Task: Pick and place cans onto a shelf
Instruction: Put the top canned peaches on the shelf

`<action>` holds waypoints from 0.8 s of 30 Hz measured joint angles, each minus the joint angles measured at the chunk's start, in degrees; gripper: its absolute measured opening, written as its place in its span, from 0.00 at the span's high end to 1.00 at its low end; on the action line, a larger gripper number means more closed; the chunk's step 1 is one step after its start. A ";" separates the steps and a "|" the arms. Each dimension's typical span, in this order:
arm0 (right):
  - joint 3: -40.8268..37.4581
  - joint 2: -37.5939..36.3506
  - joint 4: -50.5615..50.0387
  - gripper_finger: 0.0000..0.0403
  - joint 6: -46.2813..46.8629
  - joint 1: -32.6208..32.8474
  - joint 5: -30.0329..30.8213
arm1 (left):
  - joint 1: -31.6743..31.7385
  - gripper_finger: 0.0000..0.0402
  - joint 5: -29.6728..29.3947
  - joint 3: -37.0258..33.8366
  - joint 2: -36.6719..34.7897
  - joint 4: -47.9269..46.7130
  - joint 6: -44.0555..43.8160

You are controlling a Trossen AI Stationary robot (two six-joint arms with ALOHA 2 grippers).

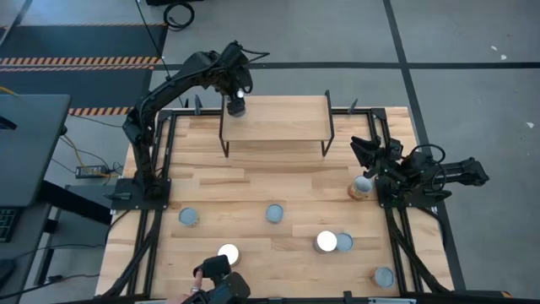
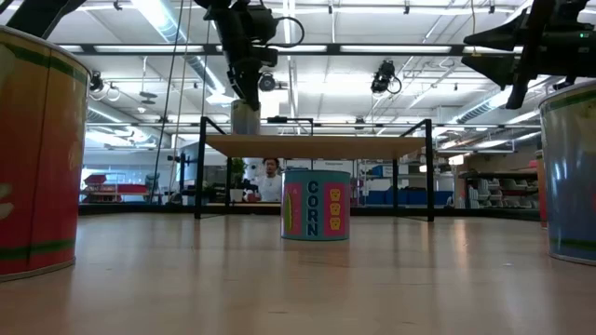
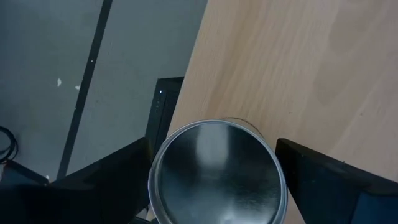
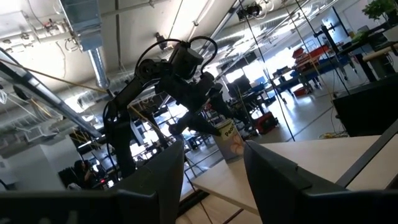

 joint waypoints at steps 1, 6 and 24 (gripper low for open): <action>0.00 0.00 0.00 0.57 0.00 0.00 0.00 | 0.00 0.12 0.11 0.00 0.00 0.00 -0.04; 0.00 0.00 0.00 0.57 0.00 0.02 0.00 | 0.00 0.12 0.65 0.00 0.00 0.26 -0.22; 0.00 0.02 -0.04 0.57 -0.01 0.01 0.01 | -0.30 0.12 5.02 0.02 -2.05 1.36 0.72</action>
